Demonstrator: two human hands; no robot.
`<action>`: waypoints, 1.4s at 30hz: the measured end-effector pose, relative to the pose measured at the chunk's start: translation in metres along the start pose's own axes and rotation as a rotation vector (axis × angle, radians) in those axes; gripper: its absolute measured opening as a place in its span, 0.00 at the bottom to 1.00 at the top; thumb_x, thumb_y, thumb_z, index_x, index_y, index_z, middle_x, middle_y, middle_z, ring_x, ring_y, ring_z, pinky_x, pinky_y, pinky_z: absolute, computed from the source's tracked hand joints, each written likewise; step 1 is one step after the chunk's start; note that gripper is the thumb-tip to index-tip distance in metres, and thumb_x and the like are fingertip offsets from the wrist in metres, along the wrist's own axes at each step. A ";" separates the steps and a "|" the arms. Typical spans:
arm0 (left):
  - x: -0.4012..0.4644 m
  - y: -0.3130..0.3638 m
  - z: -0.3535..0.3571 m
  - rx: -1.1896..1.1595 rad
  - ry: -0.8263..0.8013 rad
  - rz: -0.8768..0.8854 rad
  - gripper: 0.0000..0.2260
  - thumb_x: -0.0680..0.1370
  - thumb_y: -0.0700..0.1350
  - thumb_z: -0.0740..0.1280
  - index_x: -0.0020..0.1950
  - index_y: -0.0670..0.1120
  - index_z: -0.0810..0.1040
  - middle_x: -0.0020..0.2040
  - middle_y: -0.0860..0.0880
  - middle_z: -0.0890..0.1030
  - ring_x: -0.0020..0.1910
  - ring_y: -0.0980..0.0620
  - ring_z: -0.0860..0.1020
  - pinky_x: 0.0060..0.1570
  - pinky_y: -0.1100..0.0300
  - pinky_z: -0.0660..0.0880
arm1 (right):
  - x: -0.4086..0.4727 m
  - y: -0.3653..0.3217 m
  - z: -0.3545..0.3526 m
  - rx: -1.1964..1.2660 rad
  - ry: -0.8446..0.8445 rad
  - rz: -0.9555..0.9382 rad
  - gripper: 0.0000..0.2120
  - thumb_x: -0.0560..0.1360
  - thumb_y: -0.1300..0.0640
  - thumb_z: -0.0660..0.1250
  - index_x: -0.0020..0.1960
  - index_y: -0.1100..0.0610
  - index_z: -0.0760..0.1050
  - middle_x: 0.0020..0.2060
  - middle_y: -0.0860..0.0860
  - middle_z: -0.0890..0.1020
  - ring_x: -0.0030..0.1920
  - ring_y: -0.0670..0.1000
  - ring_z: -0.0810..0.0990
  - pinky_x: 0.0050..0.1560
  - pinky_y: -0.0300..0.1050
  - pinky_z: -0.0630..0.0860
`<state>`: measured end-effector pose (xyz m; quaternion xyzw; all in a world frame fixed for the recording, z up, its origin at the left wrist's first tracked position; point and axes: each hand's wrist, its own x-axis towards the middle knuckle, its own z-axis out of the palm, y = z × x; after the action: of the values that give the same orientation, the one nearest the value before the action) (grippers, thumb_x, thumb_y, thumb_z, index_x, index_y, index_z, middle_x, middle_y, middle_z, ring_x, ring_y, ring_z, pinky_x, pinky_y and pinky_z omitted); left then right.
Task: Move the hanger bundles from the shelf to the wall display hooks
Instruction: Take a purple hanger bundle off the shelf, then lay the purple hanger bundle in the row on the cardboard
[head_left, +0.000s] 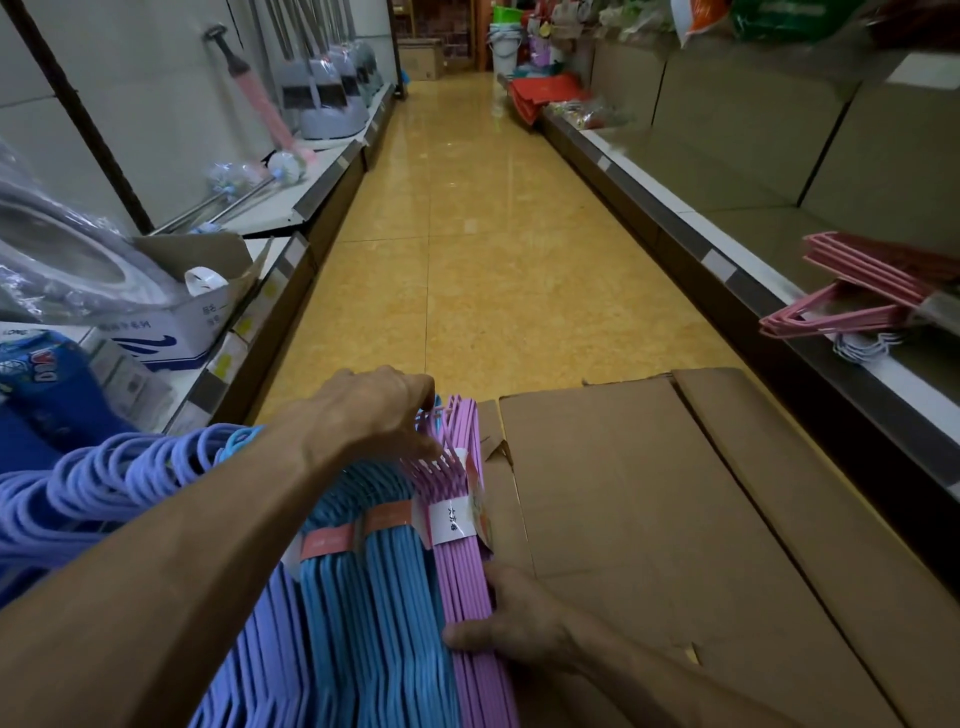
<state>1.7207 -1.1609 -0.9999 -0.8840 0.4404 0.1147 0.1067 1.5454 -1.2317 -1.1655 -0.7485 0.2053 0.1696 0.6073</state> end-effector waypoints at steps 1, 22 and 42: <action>0.000 0.001 -0.001 0.022 0.004 0.005 0.22 0.73 0.63 0.69 0.62 0.54 0.71 0.55 0.51 0.79 0.53 0.50 0.76 0.48 0.54 0.68 | -0.002 -0.005 -0.005 -0.039 -0.020 0.019 0.28 0.68 0.50 0.78 0.65 0.50 0.74 0.56 0.47 0.82 0.58 0.48 0.81 0.63 0.50 0.77; 0.021 0.171 -0.072 -0.873 0.404 0.417 0.08 0.78 0.54 0.67 0.57 0.57 0.78 0.53 0.59 0.80 0.50 0.63 0.78 0.42 0.69 0.72 | -0.200 -0.047 -0.186 -0.748 0.262 0.024 0.14 0.82 0.50 0.63 0.65 0.53 0.72 0.52 0.49 0.80 0.51 0.48 0.80 0.53 0.45 0.79; 0.029 0.384 -0.079 -1.177 0.260 0.766 0.08 0.79 0.48 0.68 0.58 0.56 0.78 0.51 0.57 0.80 0.49 0.60 0.80 0.46 0.63 0.79 | -0.399 0.078 -0.314 -0.307 1.306 0.263 0.09 0.76 0.45 0.70 0.53 0.48 0.78 0.47 0.45 0.83 0.48 0.46 0.82 0.53 0.46 0.78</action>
<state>1.4375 -1.4321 -0.9675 -0.5847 0.5940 0.2566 -0.4893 1.1643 -1.5125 -0.9654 -0.7437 0.5925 -0.2173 0.2204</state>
